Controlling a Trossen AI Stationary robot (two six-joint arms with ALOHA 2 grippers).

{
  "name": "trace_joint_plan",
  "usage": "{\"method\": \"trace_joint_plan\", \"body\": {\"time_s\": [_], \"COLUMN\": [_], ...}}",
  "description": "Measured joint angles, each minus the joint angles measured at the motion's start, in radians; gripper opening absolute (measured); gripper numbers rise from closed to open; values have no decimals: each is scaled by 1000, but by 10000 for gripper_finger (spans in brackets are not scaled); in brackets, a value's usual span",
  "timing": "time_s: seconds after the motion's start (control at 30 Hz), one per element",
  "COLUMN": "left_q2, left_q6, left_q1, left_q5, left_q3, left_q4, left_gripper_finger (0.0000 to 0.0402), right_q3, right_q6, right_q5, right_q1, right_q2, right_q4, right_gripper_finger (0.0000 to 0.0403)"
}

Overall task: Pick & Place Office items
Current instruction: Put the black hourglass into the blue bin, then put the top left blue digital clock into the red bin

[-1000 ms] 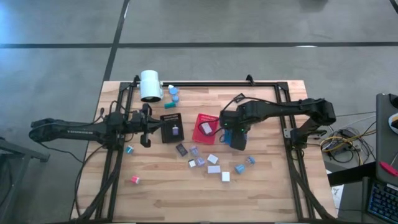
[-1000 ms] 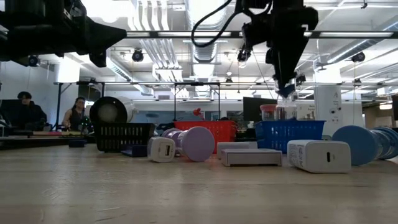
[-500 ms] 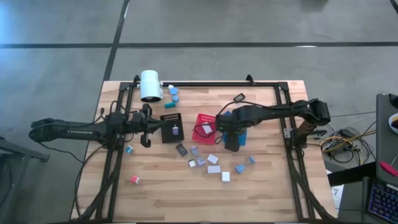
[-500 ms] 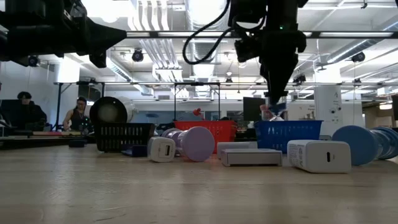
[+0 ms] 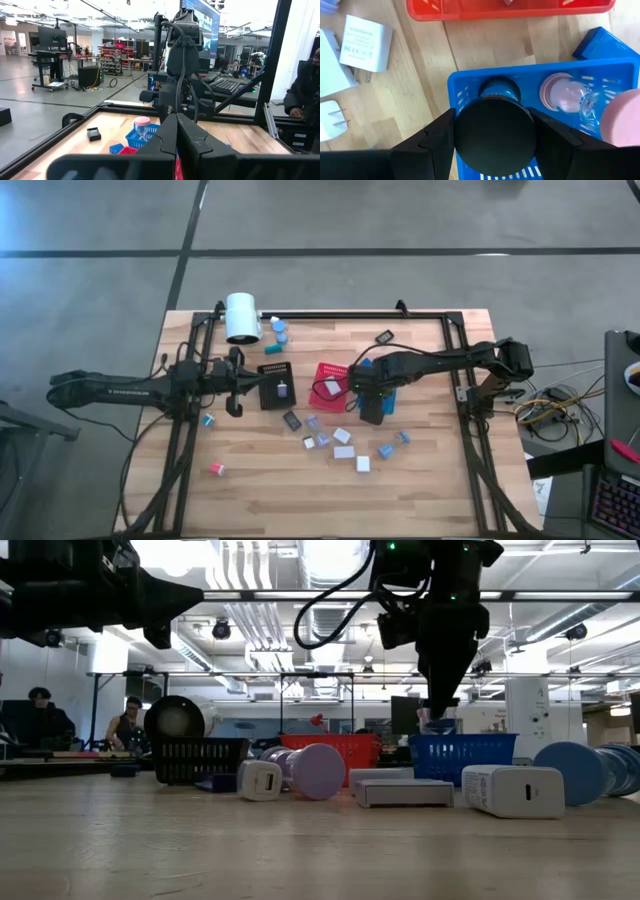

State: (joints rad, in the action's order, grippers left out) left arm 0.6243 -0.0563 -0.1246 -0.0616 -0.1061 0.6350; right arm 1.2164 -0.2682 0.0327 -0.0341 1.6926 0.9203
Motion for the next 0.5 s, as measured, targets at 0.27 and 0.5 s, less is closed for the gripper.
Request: {"method": "trace_joint_plan", "body": {"time_s": [0.27, 0.5], "left_q2": [0, 0], "left_q6": [0, 0], "left_q1": [0, 0], "left_q5": [0, 0], "left_q3": [0, 0], "left_q4": [0, 0], "left_gripper_finger": [7, 7], "right_q3": [-3, 2], "right_q6": [3, 5], "right_q5": [10, 28], "right_q1": [2, 1], "right_q2": [-3, -61], "right_q4": [4, 18], "right_gripper_finger": [251, 288]}}
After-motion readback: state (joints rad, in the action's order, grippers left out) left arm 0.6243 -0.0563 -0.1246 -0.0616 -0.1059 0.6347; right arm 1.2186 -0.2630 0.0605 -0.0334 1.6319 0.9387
